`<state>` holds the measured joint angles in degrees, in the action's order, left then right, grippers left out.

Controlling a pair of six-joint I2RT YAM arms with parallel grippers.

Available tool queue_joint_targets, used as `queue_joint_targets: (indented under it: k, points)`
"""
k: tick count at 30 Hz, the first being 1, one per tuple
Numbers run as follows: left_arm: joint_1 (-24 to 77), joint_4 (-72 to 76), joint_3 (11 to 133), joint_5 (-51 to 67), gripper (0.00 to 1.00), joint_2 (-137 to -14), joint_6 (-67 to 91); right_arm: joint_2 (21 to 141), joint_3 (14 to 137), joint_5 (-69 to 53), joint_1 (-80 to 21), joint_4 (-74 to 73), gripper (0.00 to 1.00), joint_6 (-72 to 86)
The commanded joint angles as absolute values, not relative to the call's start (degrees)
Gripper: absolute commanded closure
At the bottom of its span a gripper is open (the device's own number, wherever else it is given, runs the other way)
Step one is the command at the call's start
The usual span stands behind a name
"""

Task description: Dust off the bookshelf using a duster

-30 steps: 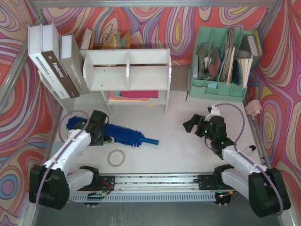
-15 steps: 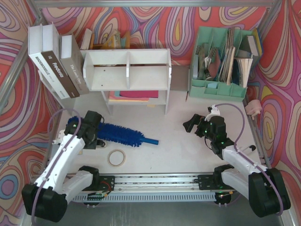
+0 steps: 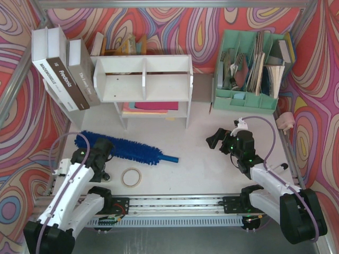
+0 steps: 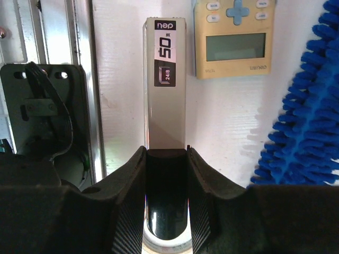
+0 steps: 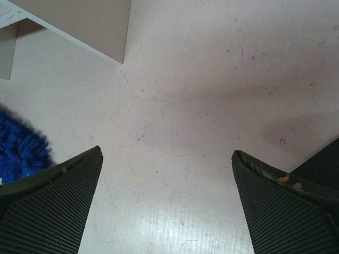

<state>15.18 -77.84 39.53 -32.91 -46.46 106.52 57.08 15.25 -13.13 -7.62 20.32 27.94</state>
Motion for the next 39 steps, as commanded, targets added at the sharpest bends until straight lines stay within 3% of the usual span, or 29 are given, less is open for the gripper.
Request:
queue_joint_targets:
  k: [1,30,39]
  points:
    - [14.1,-76.6,38.0,-36.4,1.0,-47.2,106.2,57.2,15.6,-12.6,-8.2,21.7,0.03,28.2]
    - [4.0,-65.4,30.2,-31.1,0.99,-47.7,95.6,57.1,15.6,-12.2,-8.1,21.4,0.03,28.2]
    - [3.5,-65.4,30.2,-31.2,0.79,-48.1,95.3,56.7,15.7,-12.0,-8.1,21.1,0.03,28.2]
